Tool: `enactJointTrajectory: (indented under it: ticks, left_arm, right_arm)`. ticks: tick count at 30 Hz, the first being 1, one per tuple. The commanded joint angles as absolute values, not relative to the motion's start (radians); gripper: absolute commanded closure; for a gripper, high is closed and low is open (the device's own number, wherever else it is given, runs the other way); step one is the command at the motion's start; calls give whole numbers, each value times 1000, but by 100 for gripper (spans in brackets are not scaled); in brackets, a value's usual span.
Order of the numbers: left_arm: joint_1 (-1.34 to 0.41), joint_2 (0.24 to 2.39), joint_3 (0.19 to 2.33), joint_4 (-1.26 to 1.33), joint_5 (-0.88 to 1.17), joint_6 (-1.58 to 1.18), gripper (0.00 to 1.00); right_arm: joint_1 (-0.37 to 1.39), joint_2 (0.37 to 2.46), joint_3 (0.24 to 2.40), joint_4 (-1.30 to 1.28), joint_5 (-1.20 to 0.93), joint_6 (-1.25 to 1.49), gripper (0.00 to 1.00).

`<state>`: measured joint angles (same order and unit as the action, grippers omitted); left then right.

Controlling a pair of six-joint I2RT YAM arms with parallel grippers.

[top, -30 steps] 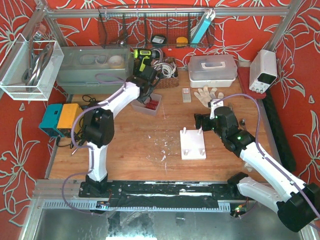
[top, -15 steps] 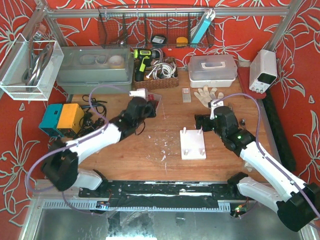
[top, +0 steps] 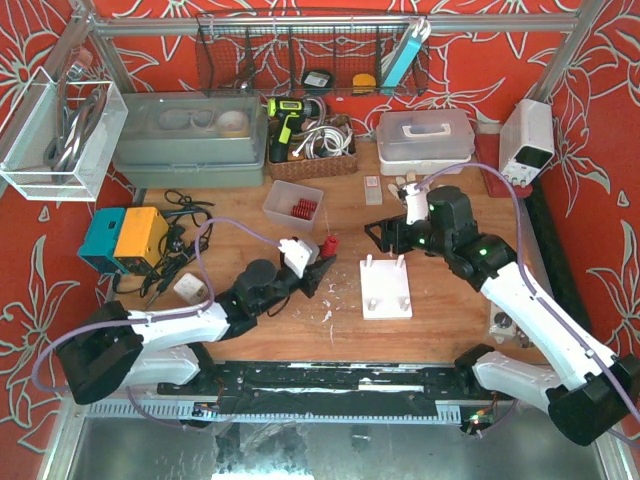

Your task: Install the large spring

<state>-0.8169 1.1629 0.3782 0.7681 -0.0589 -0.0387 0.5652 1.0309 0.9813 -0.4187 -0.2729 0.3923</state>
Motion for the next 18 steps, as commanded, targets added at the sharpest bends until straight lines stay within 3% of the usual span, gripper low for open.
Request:
enactJointTrajectory:
  ticks: [1,10,18]
  left_arm:
    - [-877,1193,352,1007,-47,132,100]
    - [-916,1241,351,1040,-27,201,100]
    - [-934,1243,341,1046,-3,216,100]
  right_arm:
    - [592,1084,1036,-495,-503,378,22]
    - [714,1147,1054,-519,-531,335,23]
    - [760,1190,1071,-503,-493,349,35]
